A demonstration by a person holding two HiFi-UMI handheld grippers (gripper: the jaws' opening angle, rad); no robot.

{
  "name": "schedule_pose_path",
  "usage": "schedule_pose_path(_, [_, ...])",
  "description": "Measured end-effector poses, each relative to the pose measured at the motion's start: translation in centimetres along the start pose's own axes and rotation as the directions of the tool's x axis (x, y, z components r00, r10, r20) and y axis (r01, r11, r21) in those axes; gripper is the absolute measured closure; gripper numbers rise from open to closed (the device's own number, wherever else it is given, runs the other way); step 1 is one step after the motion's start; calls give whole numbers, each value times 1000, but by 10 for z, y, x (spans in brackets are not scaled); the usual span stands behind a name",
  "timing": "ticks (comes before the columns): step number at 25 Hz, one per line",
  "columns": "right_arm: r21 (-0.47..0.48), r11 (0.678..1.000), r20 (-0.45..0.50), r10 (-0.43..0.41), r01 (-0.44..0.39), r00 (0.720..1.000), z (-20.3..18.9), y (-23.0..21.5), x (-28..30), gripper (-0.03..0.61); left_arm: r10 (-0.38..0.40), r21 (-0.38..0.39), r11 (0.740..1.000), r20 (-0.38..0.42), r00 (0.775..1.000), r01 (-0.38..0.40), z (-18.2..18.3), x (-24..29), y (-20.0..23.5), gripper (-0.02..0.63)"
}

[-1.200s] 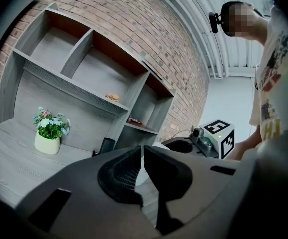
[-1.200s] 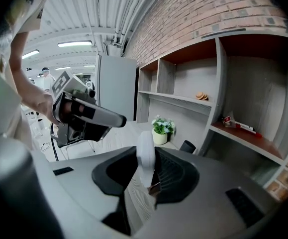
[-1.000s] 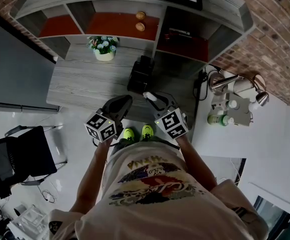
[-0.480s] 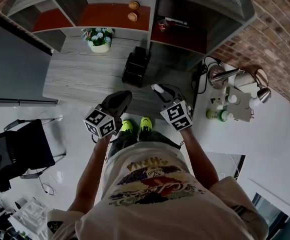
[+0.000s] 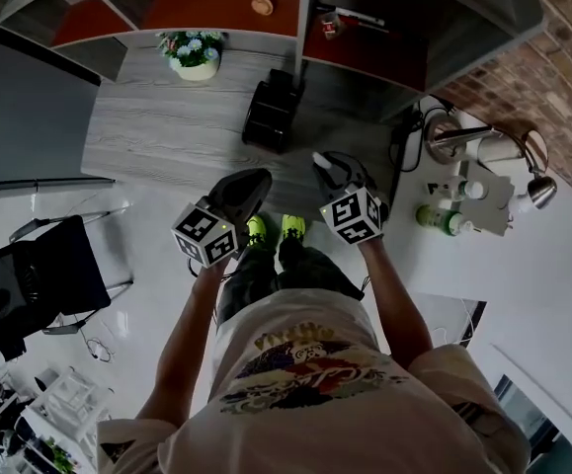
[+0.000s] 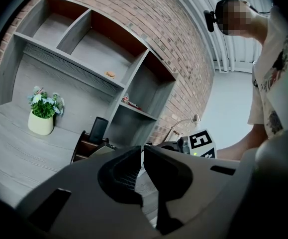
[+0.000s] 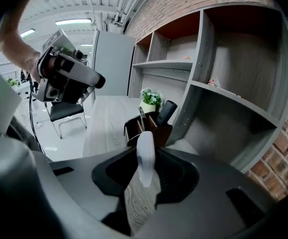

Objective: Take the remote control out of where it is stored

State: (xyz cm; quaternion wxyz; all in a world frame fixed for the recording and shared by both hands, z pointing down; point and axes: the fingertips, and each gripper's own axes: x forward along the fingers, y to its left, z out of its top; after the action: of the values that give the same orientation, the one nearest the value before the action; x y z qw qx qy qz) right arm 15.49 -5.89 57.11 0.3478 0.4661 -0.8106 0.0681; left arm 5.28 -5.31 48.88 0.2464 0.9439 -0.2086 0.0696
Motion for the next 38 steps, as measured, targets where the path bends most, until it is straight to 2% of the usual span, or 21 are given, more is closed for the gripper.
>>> schedule_pose_path(10, [-139,987,2,-76,76,997,-27,6,25,467,55,-33,998,-8,998,-56,-18,-12,14,607])
schedule_pose_path(19, [-111,991,34,-68,72,997,-42,18,33,466,67,-60,996,-8,998,-67,-31,-7,19,607])
schedule_pose_path(25, [-204,978,2,-41,41,999,-60,32,42,450,56,-72,996,-17,998,-57,-37,6,17,607])
schedule_pose_path(34, [-176,984,13,-27,29,1000,-68,23,53,427,69,-98,992,-42,997,-73,-53,9,24,607])
schedule_pose_path(38, [-134,990,23,-30,33,999,-69,12,60,416,84,-106,990,-45,995,-89,-53,10,29,607])
